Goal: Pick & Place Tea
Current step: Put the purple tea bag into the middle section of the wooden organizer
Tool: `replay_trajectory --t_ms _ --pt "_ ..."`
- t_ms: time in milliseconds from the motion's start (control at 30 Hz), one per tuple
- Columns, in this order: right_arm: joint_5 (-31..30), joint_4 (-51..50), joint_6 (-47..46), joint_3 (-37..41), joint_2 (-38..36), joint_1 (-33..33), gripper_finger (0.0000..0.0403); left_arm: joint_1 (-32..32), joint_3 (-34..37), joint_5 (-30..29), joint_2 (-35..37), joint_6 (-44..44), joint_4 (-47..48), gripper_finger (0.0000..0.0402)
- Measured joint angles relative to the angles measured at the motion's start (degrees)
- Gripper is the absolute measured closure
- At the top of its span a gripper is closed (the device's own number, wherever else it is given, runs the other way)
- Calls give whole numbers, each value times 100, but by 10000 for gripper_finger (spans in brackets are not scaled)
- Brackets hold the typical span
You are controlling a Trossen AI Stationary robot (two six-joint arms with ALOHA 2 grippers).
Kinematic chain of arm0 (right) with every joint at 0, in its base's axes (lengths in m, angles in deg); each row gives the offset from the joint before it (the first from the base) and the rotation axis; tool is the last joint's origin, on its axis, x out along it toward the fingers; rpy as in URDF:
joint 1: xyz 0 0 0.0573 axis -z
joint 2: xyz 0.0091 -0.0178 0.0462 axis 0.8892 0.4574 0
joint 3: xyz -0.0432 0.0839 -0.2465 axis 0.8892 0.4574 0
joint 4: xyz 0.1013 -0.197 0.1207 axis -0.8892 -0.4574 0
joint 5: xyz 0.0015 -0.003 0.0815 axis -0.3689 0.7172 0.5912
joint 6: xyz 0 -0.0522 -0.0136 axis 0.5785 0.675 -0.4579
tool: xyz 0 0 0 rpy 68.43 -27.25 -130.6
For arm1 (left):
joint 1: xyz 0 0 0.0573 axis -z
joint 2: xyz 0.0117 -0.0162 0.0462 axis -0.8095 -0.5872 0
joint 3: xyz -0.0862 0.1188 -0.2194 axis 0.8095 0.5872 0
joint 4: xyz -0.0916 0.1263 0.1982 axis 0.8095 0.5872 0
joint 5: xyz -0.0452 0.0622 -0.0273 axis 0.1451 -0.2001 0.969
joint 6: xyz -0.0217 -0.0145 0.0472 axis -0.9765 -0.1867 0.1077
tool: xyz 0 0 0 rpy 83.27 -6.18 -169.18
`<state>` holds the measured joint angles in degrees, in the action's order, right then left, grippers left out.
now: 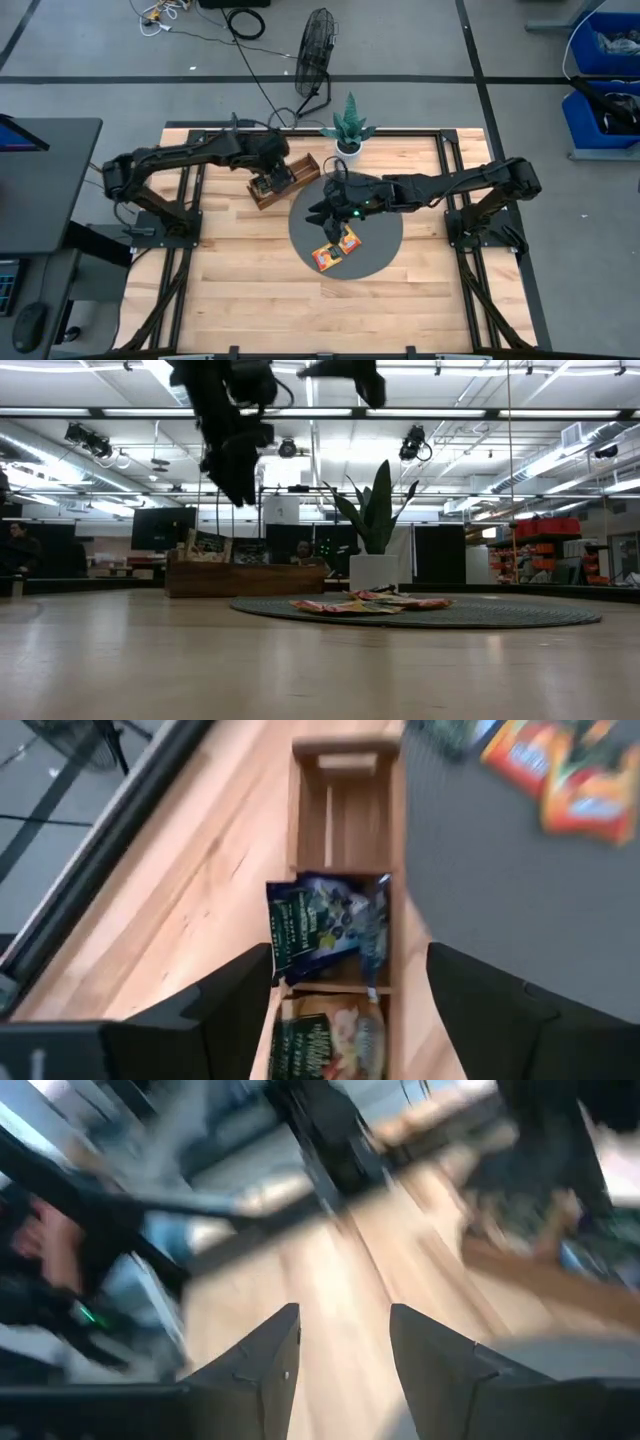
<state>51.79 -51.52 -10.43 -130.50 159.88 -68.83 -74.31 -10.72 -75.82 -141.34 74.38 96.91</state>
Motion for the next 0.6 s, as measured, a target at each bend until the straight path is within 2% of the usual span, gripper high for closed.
replay_trajectory --t_ms 133,233,300,467,600 --pt "-323 -1515 -89 0 -2 155 238 220 1 -11 624 -669 0 129" --pt "-925 -2604 -875 0 -2 444 238 511 -1 -16 1078 -1284 -78 133" --pt "-998 -3055 -1361 23 12 708 238 725 -1 -41 1320 -1568 -235 136" --pt "-920 -2710 -2012 500 124 1296 235 1267 -5 -298 1652 -1929 -682 140" --pt "-808 -2145 -2391 1062 177 1748 210 1594 -3 -359 1676 -2014 -741 140"
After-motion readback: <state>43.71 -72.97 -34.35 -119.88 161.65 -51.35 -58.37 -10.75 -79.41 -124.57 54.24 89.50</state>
